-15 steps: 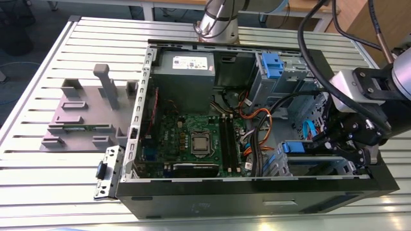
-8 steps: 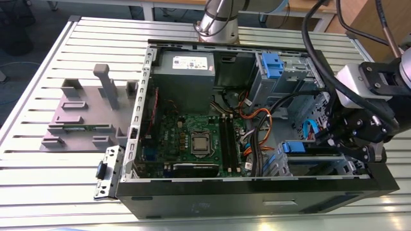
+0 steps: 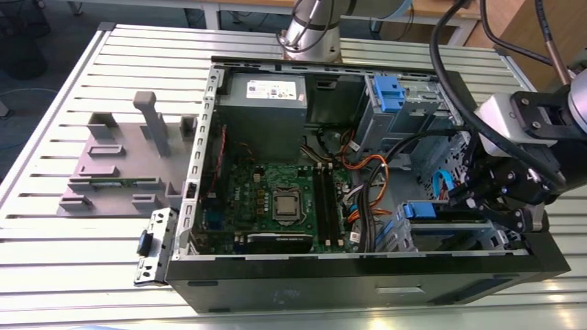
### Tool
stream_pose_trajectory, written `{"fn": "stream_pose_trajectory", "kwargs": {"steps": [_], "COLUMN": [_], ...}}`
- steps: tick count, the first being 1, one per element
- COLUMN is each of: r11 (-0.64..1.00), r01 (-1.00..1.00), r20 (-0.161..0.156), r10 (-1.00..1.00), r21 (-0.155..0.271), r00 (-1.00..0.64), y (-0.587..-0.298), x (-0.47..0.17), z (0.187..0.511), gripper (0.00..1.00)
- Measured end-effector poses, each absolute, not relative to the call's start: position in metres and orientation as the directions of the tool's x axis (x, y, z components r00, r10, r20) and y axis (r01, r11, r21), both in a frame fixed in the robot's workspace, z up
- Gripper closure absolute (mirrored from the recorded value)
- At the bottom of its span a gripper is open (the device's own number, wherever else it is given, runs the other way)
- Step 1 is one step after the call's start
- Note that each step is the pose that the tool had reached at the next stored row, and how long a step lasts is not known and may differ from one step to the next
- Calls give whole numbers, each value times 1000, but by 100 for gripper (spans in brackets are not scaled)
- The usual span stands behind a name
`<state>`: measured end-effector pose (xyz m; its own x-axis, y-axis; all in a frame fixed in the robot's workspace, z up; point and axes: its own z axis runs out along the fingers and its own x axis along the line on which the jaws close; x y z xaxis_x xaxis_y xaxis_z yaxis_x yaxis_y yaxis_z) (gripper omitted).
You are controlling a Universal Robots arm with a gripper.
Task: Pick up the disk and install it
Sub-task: 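Insert the second disk wire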
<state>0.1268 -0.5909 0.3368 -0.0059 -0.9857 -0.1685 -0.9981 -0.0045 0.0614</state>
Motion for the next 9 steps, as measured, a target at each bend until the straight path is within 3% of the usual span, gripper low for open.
{"fn": "stream_pose_trajectory", "kwargs": {"steps": [9], "r11": [-5], "r01": [-998], "r20": [-169], "r10": [-986], "r21": [61], "r00": [-6], "y": [-594], "x": [127], "z": [335], "gripper": [84]}}
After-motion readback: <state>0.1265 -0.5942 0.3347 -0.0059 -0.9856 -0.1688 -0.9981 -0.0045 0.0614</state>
